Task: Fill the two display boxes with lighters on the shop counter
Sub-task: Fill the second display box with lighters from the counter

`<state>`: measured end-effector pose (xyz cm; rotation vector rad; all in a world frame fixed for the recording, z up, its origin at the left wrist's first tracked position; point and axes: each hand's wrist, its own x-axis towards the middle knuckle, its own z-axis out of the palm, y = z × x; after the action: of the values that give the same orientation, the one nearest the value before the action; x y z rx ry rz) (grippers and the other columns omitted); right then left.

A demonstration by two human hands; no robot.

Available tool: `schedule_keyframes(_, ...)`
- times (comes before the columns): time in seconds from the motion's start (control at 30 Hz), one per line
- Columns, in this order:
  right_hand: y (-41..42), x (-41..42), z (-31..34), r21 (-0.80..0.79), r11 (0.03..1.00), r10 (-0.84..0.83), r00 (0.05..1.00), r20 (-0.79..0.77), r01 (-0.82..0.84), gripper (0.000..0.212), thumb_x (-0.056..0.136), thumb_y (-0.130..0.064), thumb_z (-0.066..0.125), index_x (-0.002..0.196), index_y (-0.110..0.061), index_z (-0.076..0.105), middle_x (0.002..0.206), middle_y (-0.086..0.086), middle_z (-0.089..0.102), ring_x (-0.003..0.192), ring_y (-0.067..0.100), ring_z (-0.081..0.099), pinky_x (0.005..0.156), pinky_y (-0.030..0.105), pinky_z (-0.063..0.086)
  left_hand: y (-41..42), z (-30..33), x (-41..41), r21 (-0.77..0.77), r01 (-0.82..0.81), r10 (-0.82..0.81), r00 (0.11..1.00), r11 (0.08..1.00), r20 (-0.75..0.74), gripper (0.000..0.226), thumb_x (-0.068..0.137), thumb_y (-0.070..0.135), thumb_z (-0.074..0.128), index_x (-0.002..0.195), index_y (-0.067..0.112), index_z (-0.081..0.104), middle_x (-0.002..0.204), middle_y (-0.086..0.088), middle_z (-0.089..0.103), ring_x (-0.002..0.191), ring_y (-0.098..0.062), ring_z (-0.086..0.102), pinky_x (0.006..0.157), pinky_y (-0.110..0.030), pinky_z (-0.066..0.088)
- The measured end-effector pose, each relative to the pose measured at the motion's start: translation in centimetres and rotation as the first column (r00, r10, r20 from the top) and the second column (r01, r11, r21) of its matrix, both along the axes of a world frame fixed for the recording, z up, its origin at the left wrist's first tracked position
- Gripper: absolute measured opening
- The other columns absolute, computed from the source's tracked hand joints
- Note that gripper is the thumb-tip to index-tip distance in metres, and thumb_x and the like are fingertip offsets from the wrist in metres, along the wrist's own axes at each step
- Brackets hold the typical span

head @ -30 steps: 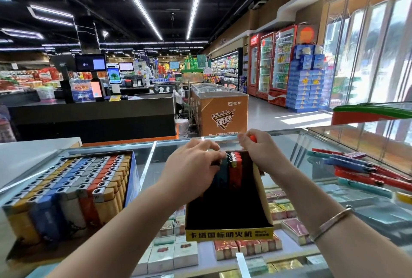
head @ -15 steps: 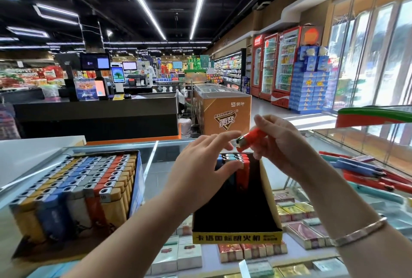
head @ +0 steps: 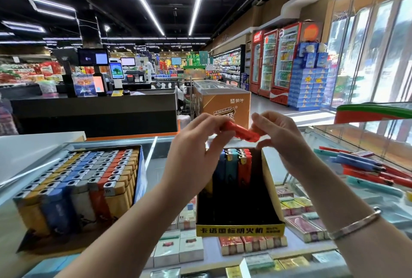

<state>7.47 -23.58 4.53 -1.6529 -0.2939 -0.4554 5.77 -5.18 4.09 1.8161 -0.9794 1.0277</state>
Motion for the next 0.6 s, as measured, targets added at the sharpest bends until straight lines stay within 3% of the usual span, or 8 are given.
schedule_keyframes(0.1, -0.5, 0.6, -0.5, -0.162, 0.969, -0.199, 0.979, -0.051, 0.189, 0.020, 0.093, -0.018, 0.051, 0.074, -0.012, 0.055, 0.076, 0.006, 0.061, 0.068, 0.015, 0.055, 0.057, 0.021, 0.045, 0.2, 0.1, -0.1, -0.040, -0.004, 0.000, 0.995, 0.999, -0.100, 0.029, 0.081, 0.029, 0.061, 0.109, 0.024, 0.060, 0.085, 0.017, 0.062, 0.079, -0.006, 0.064, 0.075, -0.024, 0.055)
schedule_keyframes(0.23, -0.8, 1.1, -1.4, -0.318, 0.941, -0.193, 0.954, -0.227, 0.115, 0.012, 0.091, -0.017, 0.054, 0.082, -0.010, 0.059, 0.082, 0.008, 0.059, 0.067, 0.013, 0.053, 0.050, 0.016, 0.045, 0.1, -0.1, -0.1, 0.044, -0.004, 0.010, 0.991, 0.999, -0.133, 0.028, 0.078, 0.033, 0.061, 0.102, 0.022, 0.067, 0.081, 0.015, 0.066, 0.073, -0.006, 0.065, 0.069, -0.031, 0.057)
schedule_keyframes(0.37, -0.6, 1.5, -1.7, -0.337, 0.934, -0.194, 0.958, -0.210, 0.115, 0.012, 0.090, -0.019, 0.056, 0.081, -0.012, 0.060, 0.075, 0.003, 0.057, 0.060, 0.008, 0.052, 0.039, 0.007, 0.038, -0.1, -0.8, 0.1, 0.217, -0.105, 0.110, 0.994, 0.970, -0.013, 0.019, 0.078, 0.032, 0.069, 0.097, 0.028, 0.070, 0.086, 0.015, 0.069, 0.070, -0.004, 0.063, 0.063, -0.025, 0.054)
schedule_keyframes(0.5, -0.6, 1.6, -1.9, -0.392, 0.919, -0.166, 0.945, -0.281, 0.045, 0.021, 0.093, -0.023, 0.051, 0.074, -0.018, 0.060, 0.065, -0.003, 0.057, 0.049, 0.000, 0.053, 0.040, 0.010, 0.038, -0.8, -1.7, 0.0, 0.335, -0.136, 0.135, 0.991, 0.933, 0.026, 0.017, 0.078, 0.030, 0.070, 0.095, 0.027, 0.070, 0.089, 0.007, 0.073, 0.076, -0.011, 0.068, 0.065, -0.019, 0.047)
schedule_keyframes(0.6, -0.5, 1.7, -2.0, -0.406, 0.914, -0.150, 0.940, -0.307, 0.014, 0.025, 0.095, -0.025, 0.047, 0.074, -0.019, 0.060, 0.064, -0.004, 0.057, 0.053, 0.001, 0.053, 0.042, 0.011, 0.038, -1.1, -2.1, 0.2, 0.345, -0.111, 0.122, 0.992, 0.932, -0.011, 0.013, 0.077, 0.028, 0.068, 0.089, 0.023, 0.068, 0.083, 0.005, 0.072, 0.073, -0.014, 0.067, 0.067, -0.023, 0.051)
